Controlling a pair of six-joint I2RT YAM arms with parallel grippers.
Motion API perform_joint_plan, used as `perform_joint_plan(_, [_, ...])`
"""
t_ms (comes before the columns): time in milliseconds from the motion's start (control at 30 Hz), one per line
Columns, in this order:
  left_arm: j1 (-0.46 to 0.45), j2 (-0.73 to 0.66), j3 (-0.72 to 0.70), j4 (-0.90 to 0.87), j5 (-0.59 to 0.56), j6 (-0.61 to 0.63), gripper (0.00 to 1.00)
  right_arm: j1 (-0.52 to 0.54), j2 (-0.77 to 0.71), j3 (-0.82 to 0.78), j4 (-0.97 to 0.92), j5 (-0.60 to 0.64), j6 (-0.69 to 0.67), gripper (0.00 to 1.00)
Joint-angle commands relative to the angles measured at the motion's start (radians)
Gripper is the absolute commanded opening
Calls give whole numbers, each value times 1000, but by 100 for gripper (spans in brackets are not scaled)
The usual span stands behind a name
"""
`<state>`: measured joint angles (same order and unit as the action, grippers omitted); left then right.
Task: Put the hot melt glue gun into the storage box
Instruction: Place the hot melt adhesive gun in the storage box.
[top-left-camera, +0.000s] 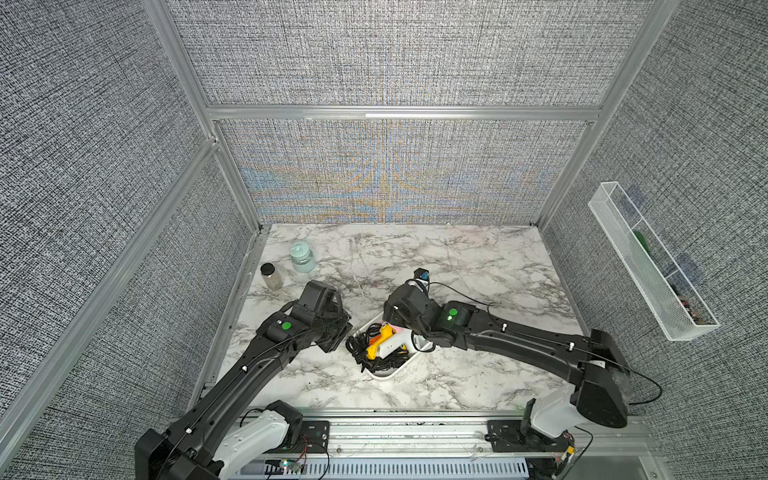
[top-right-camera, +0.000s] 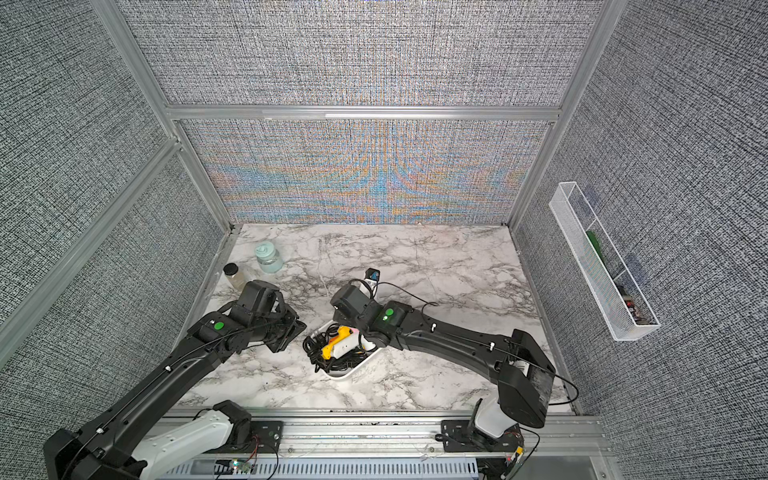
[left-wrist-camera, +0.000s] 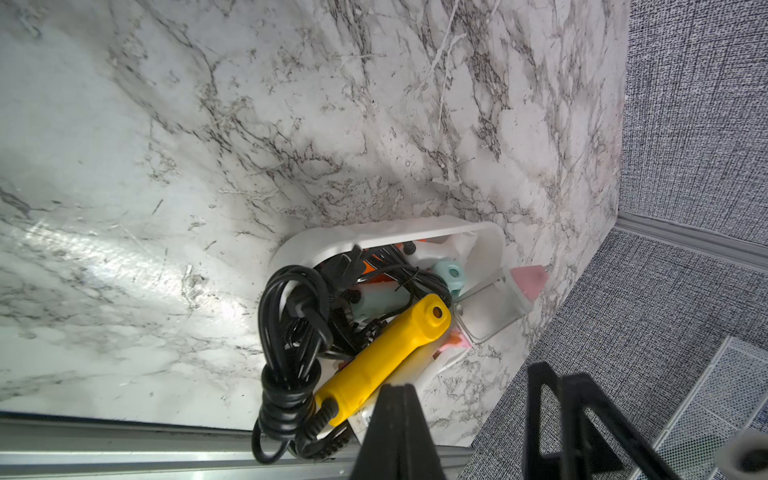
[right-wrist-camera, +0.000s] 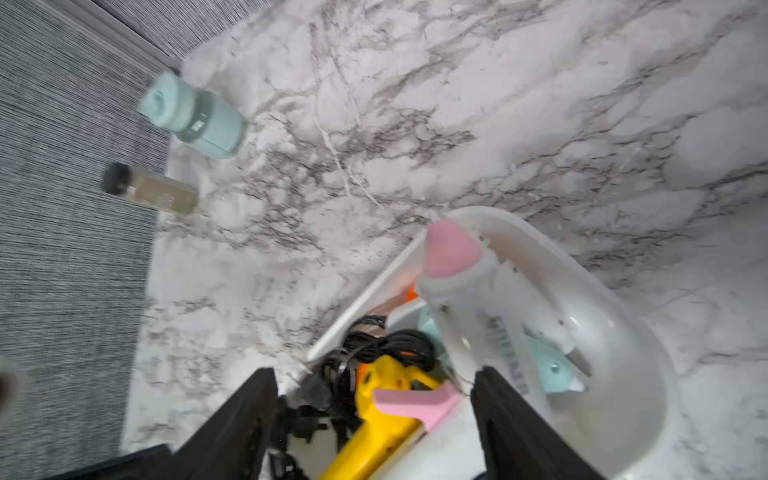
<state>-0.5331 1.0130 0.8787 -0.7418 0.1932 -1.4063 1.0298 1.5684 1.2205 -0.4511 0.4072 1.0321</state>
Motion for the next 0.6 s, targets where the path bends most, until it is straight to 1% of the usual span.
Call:
perform_joint_plan(0, [1,3,12,-4,12,23,0,-11,16,-16,-54,-5,-158,83])
perform_joint_plan(133, [2,7,14,-5,12,26,0,-26,36,-16,-50,-12,-287,85])
perform_joint_plan(233, [2,16,17,-5,18,27,0,-57,57,-14,-25,-43,-379,85])
perform_joint_plan(300, [2,19,17,-4,23,27,0,-81,83,-12,-13,-71,-421,85])
perform_joint_plan(400, [2,21,19,-5,25,27,0,-113,120,-9,3,-81,-479,85])
perform_joint_plan(467, [3,17,16,-5,23,27,0,-126,141,-1,28,-100,-522,83])
perform_joint_plan(567, [2,18,13,-5,21,27,0,-135,187,34,41,-125,-577,78])
